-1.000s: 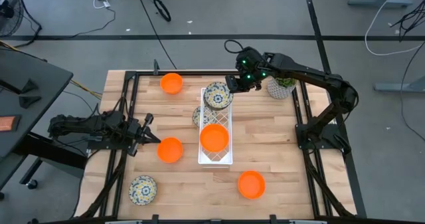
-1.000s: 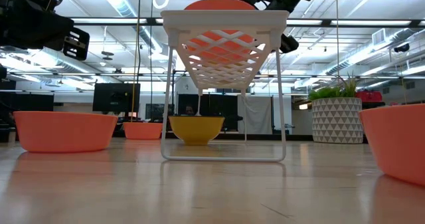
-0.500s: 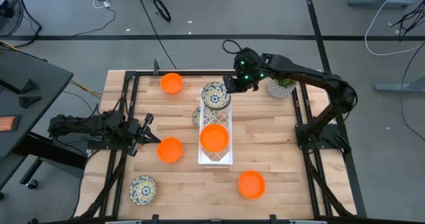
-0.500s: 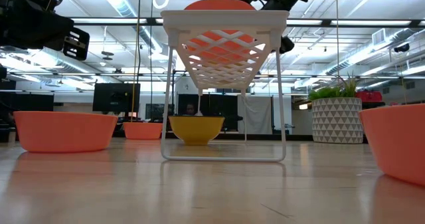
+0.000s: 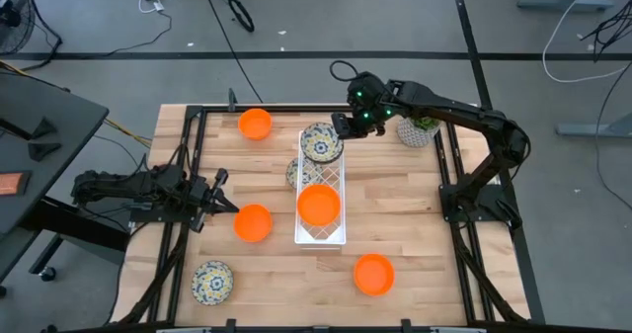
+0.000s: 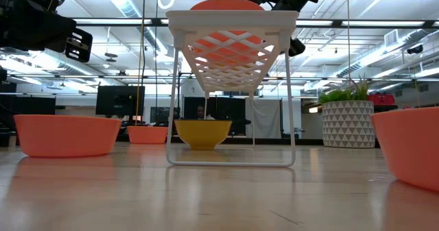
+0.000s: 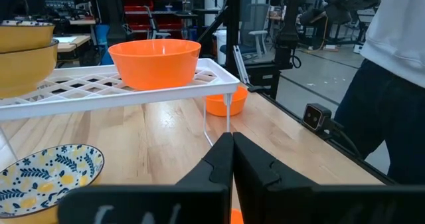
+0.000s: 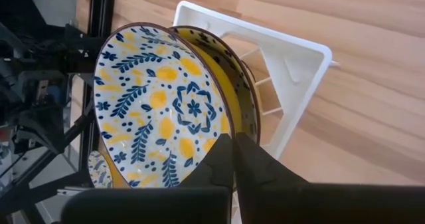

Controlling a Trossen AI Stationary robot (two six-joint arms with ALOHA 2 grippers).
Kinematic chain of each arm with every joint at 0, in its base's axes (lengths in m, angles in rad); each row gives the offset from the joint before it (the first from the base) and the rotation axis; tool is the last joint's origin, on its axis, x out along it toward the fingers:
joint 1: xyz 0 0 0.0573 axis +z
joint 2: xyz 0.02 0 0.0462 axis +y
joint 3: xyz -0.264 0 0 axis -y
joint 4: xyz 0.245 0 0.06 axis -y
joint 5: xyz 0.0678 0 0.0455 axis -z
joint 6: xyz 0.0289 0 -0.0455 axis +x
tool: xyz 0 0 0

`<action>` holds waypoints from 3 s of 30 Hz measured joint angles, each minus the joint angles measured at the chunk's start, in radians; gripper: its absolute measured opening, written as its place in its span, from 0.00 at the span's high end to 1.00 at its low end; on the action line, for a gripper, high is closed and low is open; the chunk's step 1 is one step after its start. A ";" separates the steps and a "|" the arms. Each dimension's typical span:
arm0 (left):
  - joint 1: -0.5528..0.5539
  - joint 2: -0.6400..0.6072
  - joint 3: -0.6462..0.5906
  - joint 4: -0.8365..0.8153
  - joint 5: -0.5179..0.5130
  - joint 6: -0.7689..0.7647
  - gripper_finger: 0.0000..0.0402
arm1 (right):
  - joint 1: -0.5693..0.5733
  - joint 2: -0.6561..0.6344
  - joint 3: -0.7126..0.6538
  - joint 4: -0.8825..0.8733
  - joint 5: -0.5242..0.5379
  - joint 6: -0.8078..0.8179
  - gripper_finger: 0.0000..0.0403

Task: Pick & Place Mini bowls
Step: Stack the yellow patterned bowl on top of the yellow patterned bowl on the shelf

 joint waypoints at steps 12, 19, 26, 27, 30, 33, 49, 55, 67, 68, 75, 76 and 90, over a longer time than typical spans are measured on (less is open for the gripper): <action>0.000 0.000 0.000 0.000 0.000 0.000 0.96 | 0.000 0.000 0.000 -0.009 0.006 -0.009 0.93; 0.000 0.000 0.000 0.000 0.000 0.000 0.97 | 0.000 0.000 0.000 -0.008 0.006 -0.009 0.85; 0.000 0.000 0.000 0.000 0.000 0.000 0.97 | 0.000 0.000 0.000 -0.009 0.007 -0.008 0.75; 0.000 0.000 0.000 0.000 0.000 0.000 0.97 | 0.000 0.000 0.000 -0.009 0.007 -0.008 0.73; 0.000 0.000 0.000 0.000 0.000 0.000 0.97 | 0.000 -0.011 0.000 -0.011 0.015 -0.011 0.69; 0.000 0.000 0.000 0.000 0.000 0.000 0.97 | -0.003 -0.023 0.000 -0.011 0.016 -0.025 0.65; 0.000 0.000 0.000 0.000 0.000 0.000 0.97 | -0.007 -0.092 0.000 0.069 0.018 -0.343 0.70; 0.000 0.000 0.000 0.000 0.000 0.000 0.97 | -0.007 -0.095 0.000 0.148 -0.012 -0.610 0.83; 0.000 0.000 0.000 0.000 0.000 0.000 0.97 | -0.006 -0.099 -0.065 0.162 -0.098 -1.014 0.99; 0.000 0.000 0.000 0.000 0.000 0.000 0.97 | -0.006 -0.100 -0.079 0.180 -0.110 -1.036 0.99; 0.000 0.000 0.000 0.000 0.000 0.000 0.97 | -0.008 -0.104 -0.159 0.255 -0.121 -1.128 1.00; 0.000 0.000 0.000 0.000 0.000 0.000 0.97 | -0.008 -0.105 -0.163 0.259 -0.121 -1.137 1.00; 0.000 0.000 0.000 0.000 0.000 0.000 0.97 | -0.013 -0.105 -0.163 0.269 -0.079 -1.249 1.00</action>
